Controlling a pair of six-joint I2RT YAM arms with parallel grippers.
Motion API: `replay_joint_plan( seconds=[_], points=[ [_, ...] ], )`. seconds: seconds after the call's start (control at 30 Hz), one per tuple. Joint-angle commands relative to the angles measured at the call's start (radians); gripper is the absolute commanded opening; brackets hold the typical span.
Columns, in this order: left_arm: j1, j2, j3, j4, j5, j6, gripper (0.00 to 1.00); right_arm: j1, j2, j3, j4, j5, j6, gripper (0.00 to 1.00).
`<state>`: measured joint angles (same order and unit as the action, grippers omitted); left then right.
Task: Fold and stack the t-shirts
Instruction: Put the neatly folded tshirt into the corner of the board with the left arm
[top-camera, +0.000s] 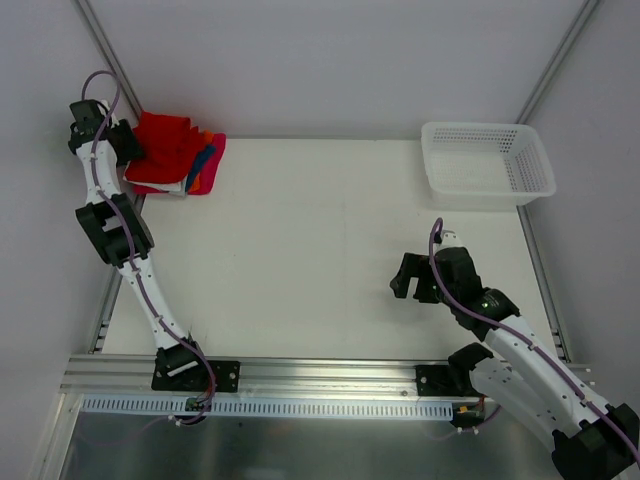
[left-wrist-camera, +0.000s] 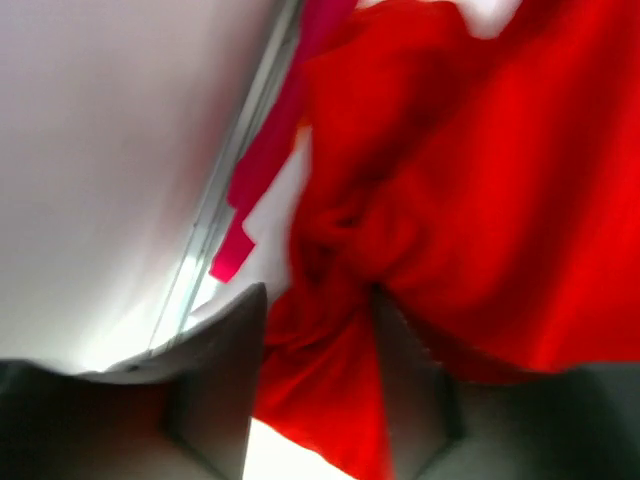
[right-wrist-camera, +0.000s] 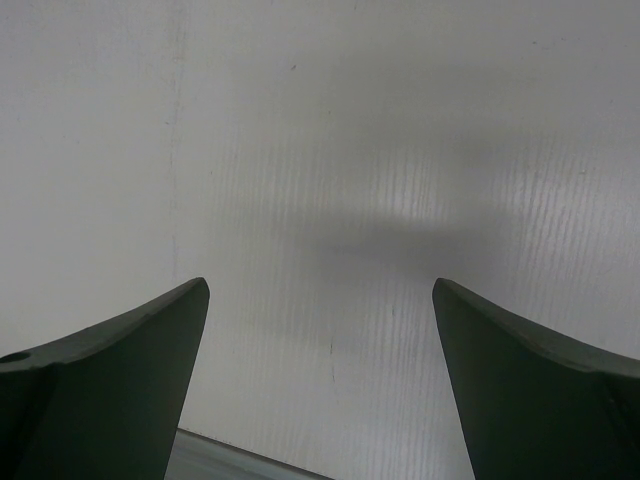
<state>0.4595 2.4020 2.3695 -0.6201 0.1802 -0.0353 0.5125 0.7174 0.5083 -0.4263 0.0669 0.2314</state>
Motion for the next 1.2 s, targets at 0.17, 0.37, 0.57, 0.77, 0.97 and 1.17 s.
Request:
replay_joint_plan(
  seconds=[0.17, 0.37, 0.57, 0.77, 0.97, 1.17],
  points=[
    [0.024, 0.042, 0.036, 0.026, -0.055, -0.064, 0.99, 0.004, -0.003, -0.001, 0.021, 0.017, 0.000, 0.99],
    [0.036, 0.031, 0.057, 0.025, -0.033, -0.086, 0.99, 0.003, -0.007, -0.007, 0.012, 0.019, 0.003, 1.00],
    [0.022, -0.052, 0.099, 0.033, 0.002, -0.123, 0.99, 0.003, -0.039, -0.031, 0.012, 0.019, 0.014, 1.00],
    [-0.007, -0.113, 0.054, 0.071, 0.100, -0.182, 0.99, 0.009, -0.045, -0.050, 0.026, -0.010, 0.043, 0.99],
    [-0.032, -0.147, -0.047, 0.259, 0.315, -0.273, 0.99, 0.026, -0.085, -0.074, 0.009, 0.014, 0.062, 0.99],
    [-0.031, -0.250, -0.334, 0.755, 0.583, -0.514, 0.99, 0.037, -0.124, -0.099, -0.009, 0.033, 0.080, 1.00]
  ],
)
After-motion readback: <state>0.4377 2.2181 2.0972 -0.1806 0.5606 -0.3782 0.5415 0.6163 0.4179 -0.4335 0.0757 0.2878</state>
